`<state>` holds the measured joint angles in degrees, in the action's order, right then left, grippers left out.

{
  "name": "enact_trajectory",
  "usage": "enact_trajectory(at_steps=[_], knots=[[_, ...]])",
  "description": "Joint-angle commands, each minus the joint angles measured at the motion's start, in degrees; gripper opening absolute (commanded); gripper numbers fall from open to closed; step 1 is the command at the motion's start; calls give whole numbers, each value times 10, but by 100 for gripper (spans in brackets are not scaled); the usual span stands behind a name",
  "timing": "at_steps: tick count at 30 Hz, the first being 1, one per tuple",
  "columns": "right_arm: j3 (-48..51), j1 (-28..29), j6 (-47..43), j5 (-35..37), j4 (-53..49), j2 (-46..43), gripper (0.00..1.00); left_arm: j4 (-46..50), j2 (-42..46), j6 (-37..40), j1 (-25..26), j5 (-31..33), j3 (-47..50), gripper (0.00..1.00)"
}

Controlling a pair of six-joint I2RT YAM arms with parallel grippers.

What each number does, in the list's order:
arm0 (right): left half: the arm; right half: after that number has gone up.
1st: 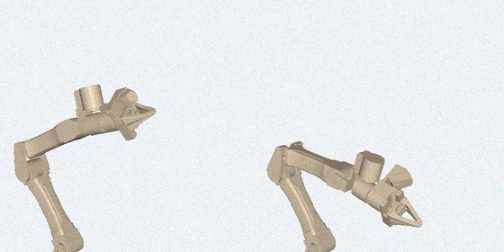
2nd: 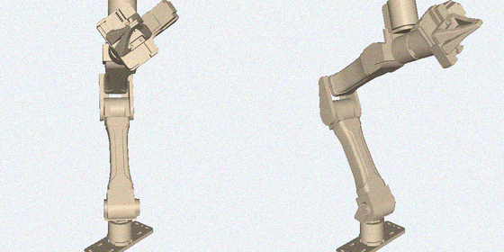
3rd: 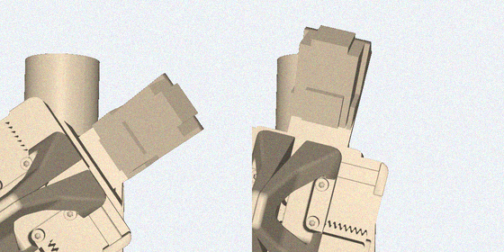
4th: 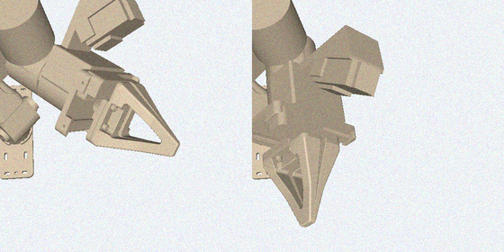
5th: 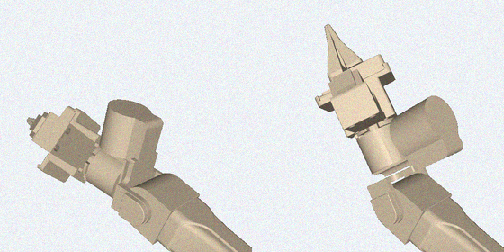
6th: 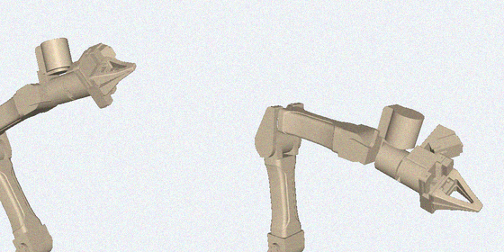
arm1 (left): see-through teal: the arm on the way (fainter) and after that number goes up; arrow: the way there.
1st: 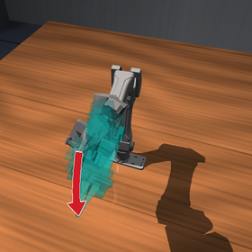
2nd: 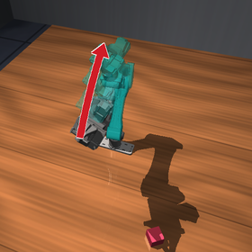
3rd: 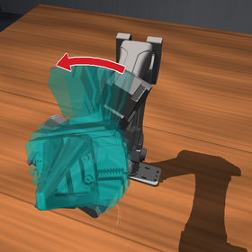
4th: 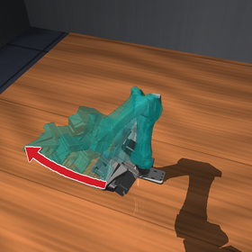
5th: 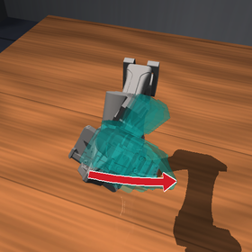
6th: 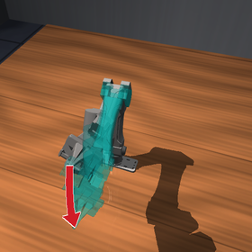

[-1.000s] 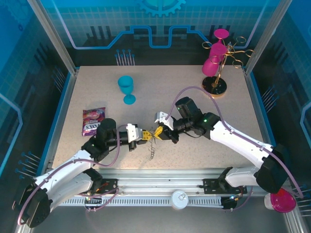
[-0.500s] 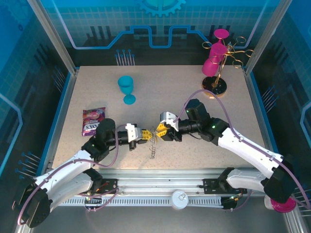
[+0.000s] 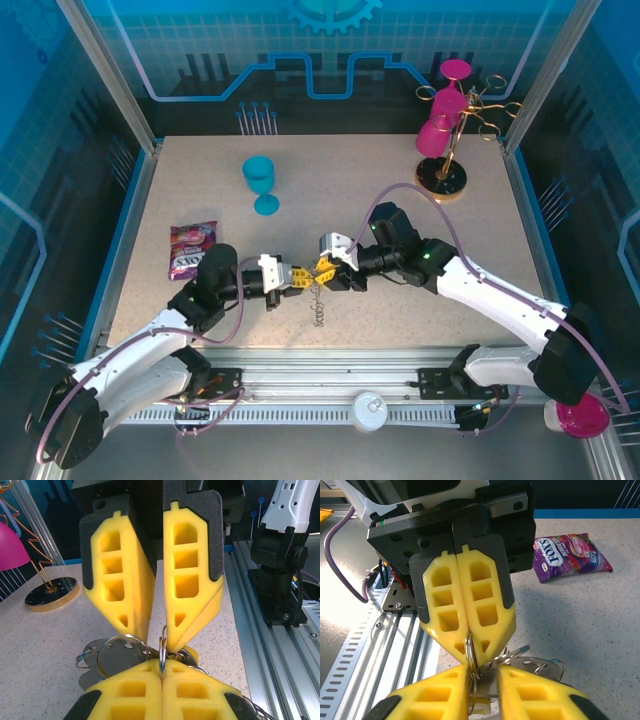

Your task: Put the keys on the keyring

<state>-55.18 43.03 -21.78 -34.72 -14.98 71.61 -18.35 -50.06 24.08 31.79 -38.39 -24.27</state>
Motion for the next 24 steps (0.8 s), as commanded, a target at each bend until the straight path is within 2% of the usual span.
enact_trajectory(at_steps=[1,6,8,11,13,15,17,21,24], knots=[[-21,11,-4,-11,6,8,18,-27,7,-5,3,-23,-7,0],[-27,16,-6,-9,-5,14,19,-31,10,-7,3,-22,-7,0],[-30,18,-7,-7,-5,16,14,-33,9,-9,2,-22,-7,0],[-35,18,-11,2,-13,17,0,-33,10,-11,3,-19,-5,0],[-40,18,-19,12,-28,19,0,-32,10,-13,3,-12,-6,0],[-52,18,-35,30,-58,22,0,-28,10,-14,3,0,-7,12],[-68,21,-57,49,-94,28,0,-11,9,-7,3,10,-11,17],[-105,26,-93,82,-167,45,0,56,3,17,3,24,-34,18],[-132,33,-115,98,-207,60,0,72,-2,21,3,22,-41,18]])
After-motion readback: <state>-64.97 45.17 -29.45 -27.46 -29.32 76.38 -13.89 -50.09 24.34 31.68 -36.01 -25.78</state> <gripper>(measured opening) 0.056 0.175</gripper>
